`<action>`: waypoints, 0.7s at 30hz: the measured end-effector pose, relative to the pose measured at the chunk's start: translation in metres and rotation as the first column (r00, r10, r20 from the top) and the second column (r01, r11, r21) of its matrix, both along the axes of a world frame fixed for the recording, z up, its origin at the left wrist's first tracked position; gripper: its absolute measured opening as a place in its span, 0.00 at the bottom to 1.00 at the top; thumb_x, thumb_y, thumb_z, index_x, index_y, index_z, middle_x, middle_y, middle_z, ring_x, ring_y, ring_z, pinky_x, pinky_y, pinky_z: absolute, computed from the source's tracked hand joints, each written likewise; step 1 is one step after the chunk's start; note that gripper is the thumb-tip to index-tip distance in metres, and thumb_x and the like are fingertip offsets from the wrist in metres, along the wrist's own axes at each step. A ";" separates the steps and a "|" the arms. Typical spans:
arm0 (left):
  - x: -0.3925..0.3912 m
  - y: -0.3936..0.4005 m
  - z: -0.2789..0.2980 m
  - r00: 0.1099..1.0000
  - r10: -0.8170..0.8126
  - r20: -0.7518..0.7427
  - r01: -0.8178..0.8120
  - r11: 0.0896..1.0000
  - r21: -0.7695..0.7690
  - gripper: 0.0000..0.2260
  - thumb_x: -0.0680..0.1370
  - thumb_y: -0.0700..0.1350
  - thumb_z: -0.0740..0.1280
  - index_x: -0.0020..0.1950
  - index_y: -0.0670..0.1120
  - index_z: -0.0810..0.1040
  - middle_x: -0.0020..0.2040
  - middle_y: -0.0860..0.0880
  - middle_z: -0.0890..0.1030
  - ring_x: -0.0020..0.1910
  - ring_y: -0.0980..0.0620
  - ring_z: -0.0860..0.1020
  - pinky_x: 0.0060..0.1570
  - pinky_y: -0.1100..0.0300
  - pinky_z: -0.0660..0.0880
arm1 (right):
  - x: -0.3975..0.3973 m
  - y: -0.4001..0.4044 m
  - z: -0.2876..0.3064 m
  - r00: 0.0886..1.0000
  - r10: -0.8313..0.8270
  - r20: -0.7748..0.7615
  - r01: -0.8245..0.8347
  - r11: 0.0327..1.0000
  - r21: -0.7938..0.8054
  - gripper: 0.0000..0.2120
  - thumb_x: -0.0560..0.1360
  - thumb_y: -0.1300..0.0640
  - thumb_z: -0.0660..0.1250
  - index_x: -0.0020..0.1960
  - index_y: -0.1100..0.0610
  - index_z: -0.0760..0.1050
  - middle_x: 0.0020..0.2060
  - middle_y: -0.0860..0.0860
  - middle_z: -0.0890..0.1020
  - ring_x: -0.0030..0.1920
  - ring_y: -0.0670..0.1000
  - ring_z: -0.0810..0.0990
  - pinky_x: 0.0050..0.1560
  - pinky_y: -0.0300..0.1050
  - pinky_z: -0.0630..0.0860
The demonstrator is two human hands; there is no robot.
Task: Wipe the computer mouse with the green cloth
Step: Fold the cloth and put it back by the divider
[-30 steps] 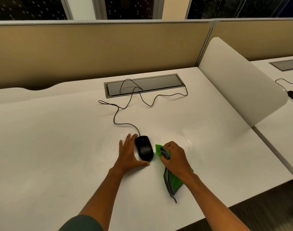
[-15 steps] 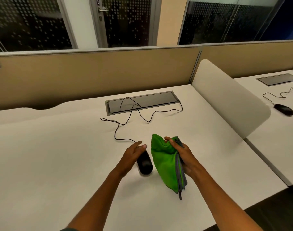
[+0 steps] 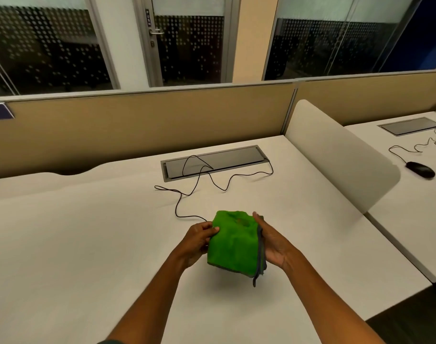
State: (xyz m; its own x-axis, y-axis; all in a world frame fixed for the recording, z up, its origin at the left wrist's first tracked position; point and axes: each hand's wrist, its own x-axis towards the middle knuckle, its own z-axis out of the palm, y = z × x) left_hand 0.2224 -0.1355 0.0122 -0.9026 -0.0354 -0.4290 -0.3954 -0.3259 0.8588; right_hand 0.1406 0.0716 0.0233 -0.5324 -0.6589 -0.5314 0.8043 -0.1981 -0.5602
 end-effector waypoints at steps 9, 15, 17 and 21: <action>0.007 -0.004 -0.010 0.999 0.034 0.007 -0.034 0.999 0.011 0.12 0.78 0.43 0.67 0.60 0.44 0.79 0.53 0.42 0.84 0.50 0.44 0.82 0.46 0.52 0.80 | 0.010 0.011 -0.004 0.996 0.062 -0.070 -0.045 0.974 0.221 0.21 0.72 0.60 0.70 0.63 0.63 0.76 0.58 0.61 0.82 0.56 0.60 0.83 0.46 0.53 0.83; 0.001 -0.011 0.007 0.995 0.078 -0.069 -0.077 0.997 0.014 0.11 0.76 0.41 0.70 0.59 0.48 0.79 0.51 0.46 0.86 0.47 0.47 0.85 0.39 0.55 0.80 | 0.003 0.006 0.018 0.976 0.037 -0.213 -0.011 0.992 0.123 0.20 0.74 0.61 0.67 0.66 0.58 0.74 0.62 0.60 0.80 0.61 0.62 0.79 0.53 0.57 0.81; -0.002 -0.015 0.017 0.988 0.101 -0.119 -0.102 0.995 -0.006 0.10 0.76 0.39 0.70 0.57 0.47 0.80 0.50 0.47 0.86 0.46 0.48 0.85 0.37 0.57 0.80 | -0.001 0.003 0.028 0.963 0.012 -0.269 0.012 0.996 0.087 0.20 0.74 0.65 0.65 0.66 0.56 0.73 0.61 0.60 0.80 0.60 0.62 0.80 0.52 0.58 0.81; -0.008 -0.026 0.034 0.965 0.123 -0.230 -0.132 0.991 -0.026 0.11 0.75 0.35 0.69 0.56 0.44 0.80 0.55 0.44 0.83 0.50 0.45 0.83 0.41 0.55 0.80 | -0.005 -0.003 0.047 0.933 -0.042 -0.357 0.062 0.997 0.046 0.20 0.75 0.73 0.60 0.63 0.56 0.73 0.55 0.59 0.83 0.52 0.59 0.84 0.47 0.55 0.83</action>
State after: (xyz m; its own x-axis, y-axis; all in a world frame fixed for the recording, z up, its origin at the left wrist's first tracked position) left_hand 0.2145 -0.1610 0.0467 -0.9631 -0.1697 -0.2090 -0.1459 -0.3235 0.9349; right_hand 0.1352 0.0690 0.0706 -0.7259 -0.6001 -0.3359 0.5400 -0.1948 -0.8188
